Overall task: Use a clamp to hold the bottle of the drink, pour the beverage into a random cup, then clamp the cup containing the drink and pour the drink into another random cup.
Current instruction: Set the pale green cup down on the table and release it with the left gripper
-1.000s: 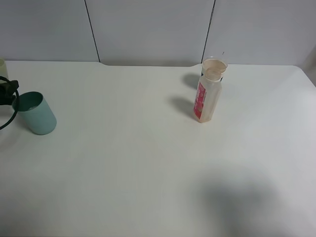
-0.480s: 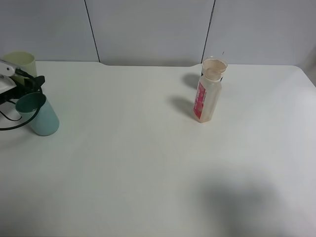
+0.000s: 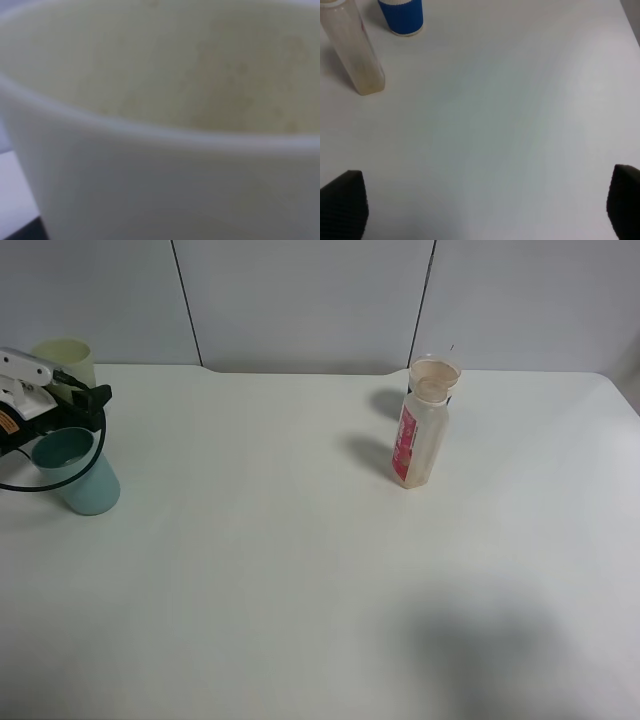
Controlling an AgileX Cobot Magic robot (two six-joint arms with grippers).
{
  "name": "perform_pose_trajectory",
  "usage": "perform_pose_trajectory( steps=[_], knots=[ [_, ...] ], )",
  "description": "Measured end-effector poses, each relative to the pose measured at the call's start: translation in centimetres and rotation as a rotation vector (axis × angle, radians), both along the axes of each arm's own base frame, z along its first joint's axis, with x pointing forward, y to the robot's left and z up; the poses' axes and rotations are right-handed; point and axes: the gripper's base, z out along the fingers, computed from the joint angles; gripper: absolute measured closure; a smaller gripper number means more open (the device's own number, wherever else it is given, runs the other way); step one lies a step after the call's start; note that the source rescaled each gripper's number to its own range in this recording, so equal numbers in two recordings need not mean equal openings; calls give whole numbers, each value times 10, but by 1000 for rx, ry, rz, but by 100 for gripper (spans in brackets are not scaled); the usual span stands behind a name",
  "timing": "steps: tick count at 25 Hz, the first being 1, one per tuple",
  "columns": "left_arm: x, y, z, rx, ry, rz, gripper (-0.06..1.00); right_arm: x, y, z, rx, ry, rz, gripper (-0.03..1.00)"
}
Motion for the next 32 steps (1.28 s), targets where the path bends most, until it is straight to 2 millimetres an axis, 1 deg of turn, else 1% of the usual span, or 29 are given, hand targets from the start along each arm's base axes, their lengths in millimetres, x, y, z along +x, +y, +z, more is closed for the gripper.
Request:
perform_pose_trajectory(
  steps=[10,16,17,20,27,32],
  knots=[
    [2,3,-2,-17,1,30,92,0,0,0,0,0,0,6],
    [10,6,-3,-13,-16,35,92,0,0,0,0,0,0,6],
    [14,8,-6,-24,-16,37,92,0,0,0,0,0,0,6],
    [17,9,-10,-44,-11,39,92,0,0,0,0,0,0,6],
    [16,9,-19,-61,13,41,92,0,0,0,0,0,0,6],
    [15,8,-21,-59,18,30,92,0,0,0,0,0,0,6]
  ],
)
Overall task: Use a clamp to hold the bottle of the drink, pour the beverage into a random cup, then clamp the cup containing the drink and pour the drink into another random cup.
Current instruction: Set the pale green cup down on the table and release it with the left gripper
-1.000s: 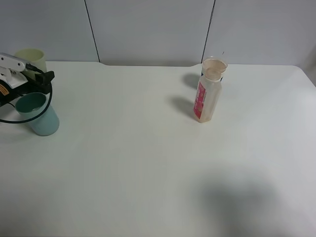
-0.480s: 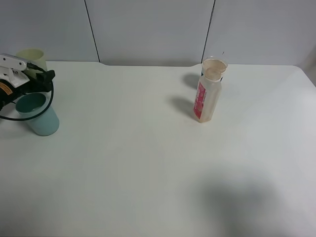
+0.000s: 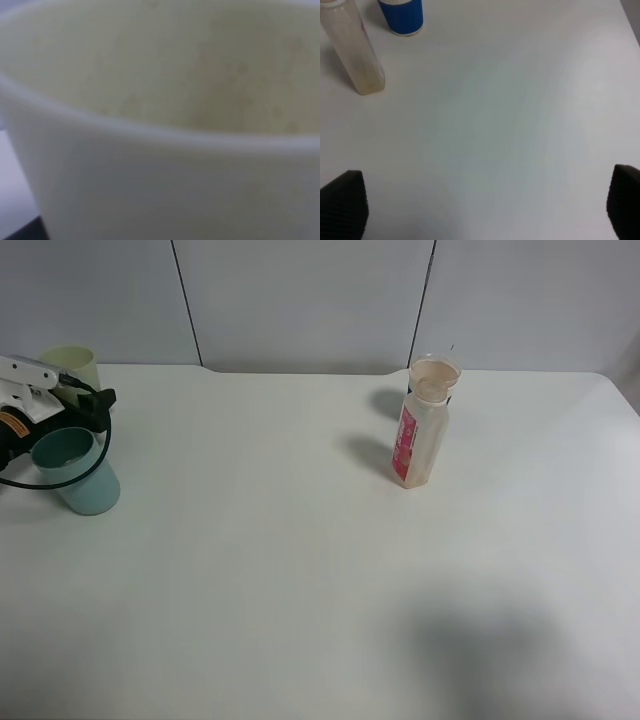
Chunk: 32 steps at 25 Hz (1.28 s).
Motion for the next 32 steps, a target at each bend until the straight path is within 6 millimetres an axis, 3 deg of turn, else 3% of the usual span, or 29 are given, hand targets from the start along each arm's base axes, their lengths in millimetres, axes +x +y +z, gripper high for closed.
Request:
perform_pose_trajectory(
  steps=[32],
  knots=[
    [0,-13,-7,-33,14,-60,92,0,0,0,0,0,0,7]
  ],
)
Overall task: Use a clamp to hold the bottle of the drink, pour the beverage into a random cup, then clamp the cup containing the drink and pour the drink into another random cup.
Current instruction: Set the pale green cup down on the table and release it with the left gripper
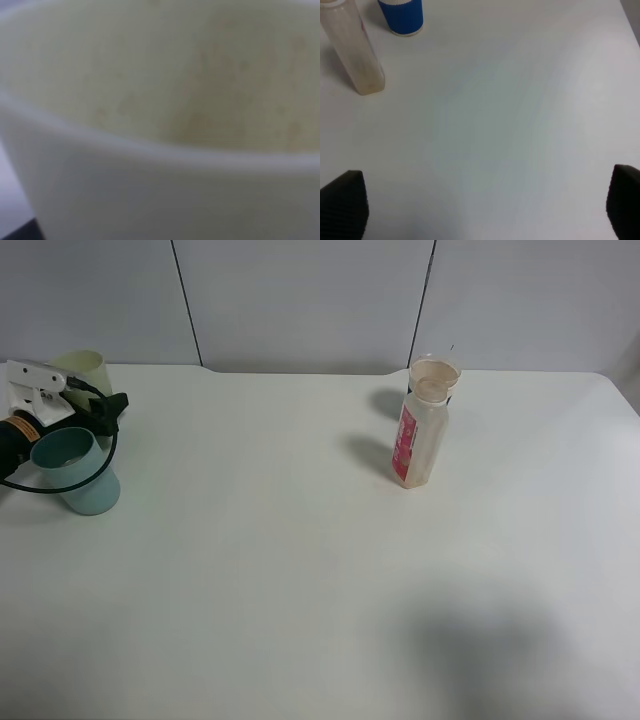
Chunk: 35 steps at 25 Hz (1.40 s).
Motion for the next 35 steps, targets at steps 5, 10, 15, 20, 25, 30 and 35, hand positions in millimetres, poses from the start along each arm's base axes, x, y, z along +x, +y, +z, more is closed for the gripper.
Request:
perform_pose_trajectory(
  steps=[5,10,15,20,25,30,35],
  knots=[
    [0,0,-1,-23,13,4,74,0,0,0,0,0,0,7],
    [0,0,-1,-27,14,4,63,0,0,0,0,0,0,7],
    [0,0,-1,-53,24,8,46,0,0,0,0,0,0,7],
    [0,0,-1,-62,27,9,46,0,0,0,0,0,0,7],
    [0,0,2,-78,28,11,46,0,0,0,0,0,0,7],
    [3,1,20,-81,-9,11,46,0,0,0,0,0,0,7],
    [3,1,26,-100,-12,5,46,0,0,0,0,0,0,7]
  ],
)
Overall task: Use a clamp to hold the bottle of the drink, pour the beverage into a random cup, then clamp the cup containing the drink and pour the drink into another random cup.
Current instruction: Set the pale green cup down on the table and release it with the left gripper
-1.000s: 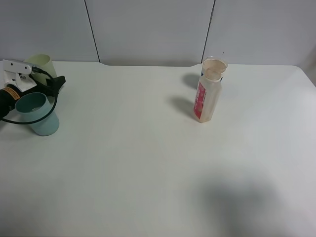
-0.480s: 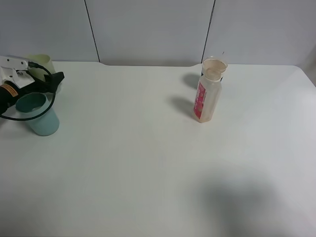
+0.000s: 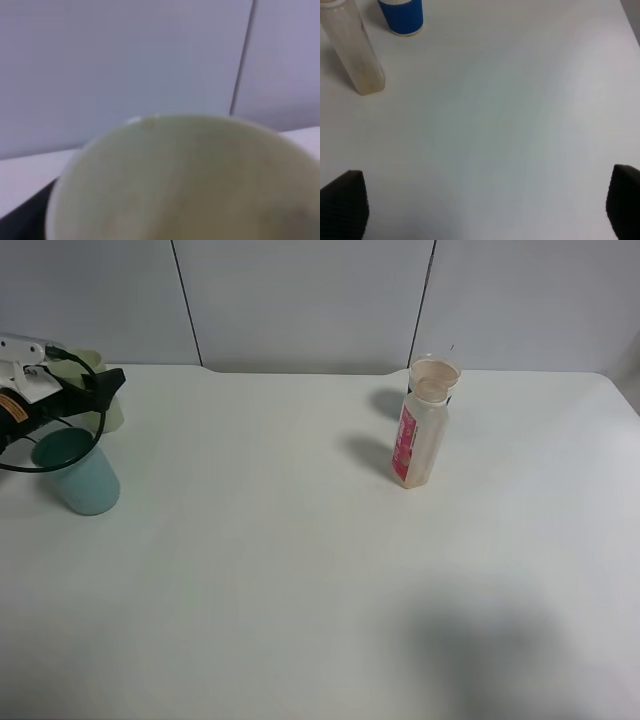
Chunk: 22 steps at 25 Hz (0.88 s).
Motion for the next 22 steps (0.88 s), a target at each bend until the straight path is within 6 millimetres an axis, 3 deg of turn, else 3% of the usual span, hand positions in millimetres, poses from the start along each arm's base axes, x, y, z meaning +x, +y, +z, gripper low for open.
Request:
perform_pose_trajectory(
  steps=[15,22],
  knots=[
    [-1,7,30,-17,-49,-2,46,0,0,0,0,0,0,7],
    [-6,22,67,-36,-104,9,46,0,0,0,0,0,0,7]
  ],
)
